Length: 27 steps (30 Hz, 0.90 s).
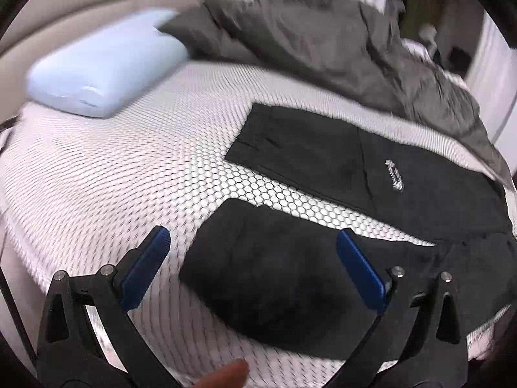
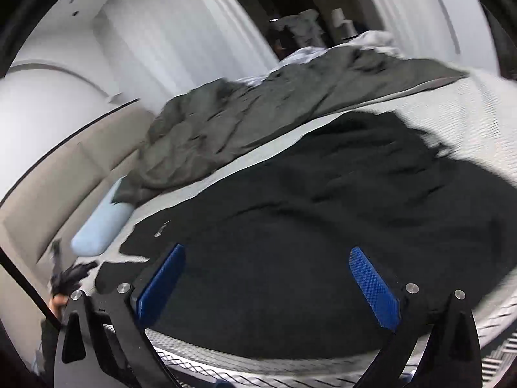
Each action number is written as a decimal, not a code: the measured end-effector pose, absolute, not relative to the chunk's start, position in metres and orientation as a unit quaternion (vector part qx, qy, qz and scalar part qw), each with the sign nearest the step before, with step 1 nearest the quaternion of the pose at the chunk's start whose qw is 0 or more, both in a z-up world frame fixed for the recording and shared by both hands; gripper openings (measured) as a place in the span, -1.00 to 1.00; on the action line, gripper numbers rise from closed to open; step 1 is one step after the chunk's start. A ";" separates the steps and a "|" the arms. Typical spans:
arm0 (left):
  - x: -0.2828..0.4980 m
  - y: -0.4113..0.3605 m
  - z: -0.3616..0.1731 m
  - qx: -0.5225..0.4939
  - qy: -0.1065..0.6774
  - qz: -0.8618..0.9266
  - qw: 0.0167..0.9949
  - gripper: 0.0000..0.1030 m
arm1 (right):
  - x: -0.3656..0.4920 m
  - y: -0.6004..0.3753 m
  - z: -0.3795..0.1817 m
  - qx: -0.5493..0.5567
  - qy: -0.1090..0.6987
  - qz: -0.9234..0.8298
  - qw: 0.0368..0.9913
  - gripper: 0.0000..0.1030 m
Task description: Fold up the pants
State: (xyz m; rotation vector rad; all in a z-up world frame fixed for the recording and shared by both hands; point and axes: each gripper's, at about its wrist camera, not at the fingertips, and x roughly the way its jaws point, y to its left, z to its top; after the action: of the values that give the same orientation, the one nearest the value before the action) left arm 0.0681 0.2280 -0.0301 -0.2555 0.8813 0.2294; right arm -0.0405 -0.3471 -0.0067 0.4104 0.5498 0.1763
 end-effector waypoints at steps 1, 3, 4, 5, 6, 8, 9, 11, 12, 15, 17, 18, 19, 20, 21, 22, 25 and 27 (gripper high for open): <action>0.079 0.237 -0.035 -0.125 0.440 0.106 0.883 0.83 | -0.030 -0.338 -0.014 0.201 0.286 0.096 0.932 1.00; 0.098 0.250 -0.042 -0.121 0.470 0.116 0.866 0.36 | -0.005 -0.327 -0.029 0.192 0.317 0.105 0.923 1.00; 0.103 0.252 -0.045 -0.121 0.480 0.109 0.862 0.35 | -0.002 -0.322 -0.029 0.187 0.318 0.107 0.923 1.00; 0.109 0.254 -0.047 -0.121 0.486 0.096 0.860 0.19 | -0.001 -0.321 -0.031 0.185 0.316 0.112 0.924 1.00; 0.114 0.255 -0.051 -0.118 0.495 0.089 0.856 0.01 | 0.000 -0.320 -0.032 0.184 0.314 0.117 0.924 1.00; 0.120 0.259 -0.057 -0.120 0.515 0.083 0.845 0.00 | 0.002 -0.320 -0.033 0.184 0.311 0.114 0.925 1.00; 0.119 0.262 -0.055 -0.119 0.513 0.078 0.846 0.01 | 0.002 -0.323 -0.034 0.185 0.312 0.113 0.925 1.00; 0.116 0.267 -0.044 -0.114 0.498 0.072 0.856 0.06 | -0.004 -0.330 -0.036 0.191 0.311 0.111 0.925 1.00; 0.113 0.271 -0.035 -0.111 0.486 0.075 0.864 0.27 | -0.005 -0.332 -0.037 0.193 0.311 0.108 0.924 1.00; 0.106 0.279 -0.016 -0.110 0.460 0.075 0.878 0.69 | -0.004 -0.339 -0.040 0.198 0.316 0.099 0.922 1.00; 0.108 0.279 -0.013 -0.100 0.471 0.063 0.874 0.69 | -0.009 -0.344 -0.039 0.205 0.313 0.095 0.923 1.00; 0.110 0.282 -0.014 -0.097 0.478 0.063 0.871 0.69 | -0.010 -0.346 -0.037 0.208 0.310 0.094 0.923 1.00; 0.113 0.283 -0.019 -0.094 0.489 0.063 0.865 0.68 | -0.010 -0.348 -0.037 0.209 0.307 0.094 0.924 1.00; 0.118 0.283 -0.024 -0.091 0.498 0.062 0.860 0.68 | -0.011 -0.348 -0.036 0.211 0.305 0.095 0.924 1.00; 0.123 0.279 -0.033 -0.091 0.511 0.061 0.852 0.63 | -0.010 -0.348 -0.036 0.211 0.305 0.096 0.924 1.00; 0.128 0.277 -0.042 -0.094 0.524 0.056 0.845 0.55 | -0.010 -0.348 -0.036 0.210 0.305 0.096 0.924 1.00; 0.130 0.276 -0.055 -0.125 0.533 0.025 0.837 -0.21 | -0.009 -0.345 -0.035 0.205 0.306 0.098 0.925 1.00; 0.124 0.266 -0.046 -0.097 0.507 0.037 0.856 -0.25 | -0.008 -0.344 -0.035 0.198 0.306 0.095 0.926 1.00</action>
State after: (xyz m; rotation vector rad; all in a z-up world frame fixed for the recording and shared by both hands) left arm 0.1240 0.2662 -0.0464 -0.2049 1.0649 0.0775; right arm -0.0082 -0.3439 -0.0351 0.4060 0.6270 0.1943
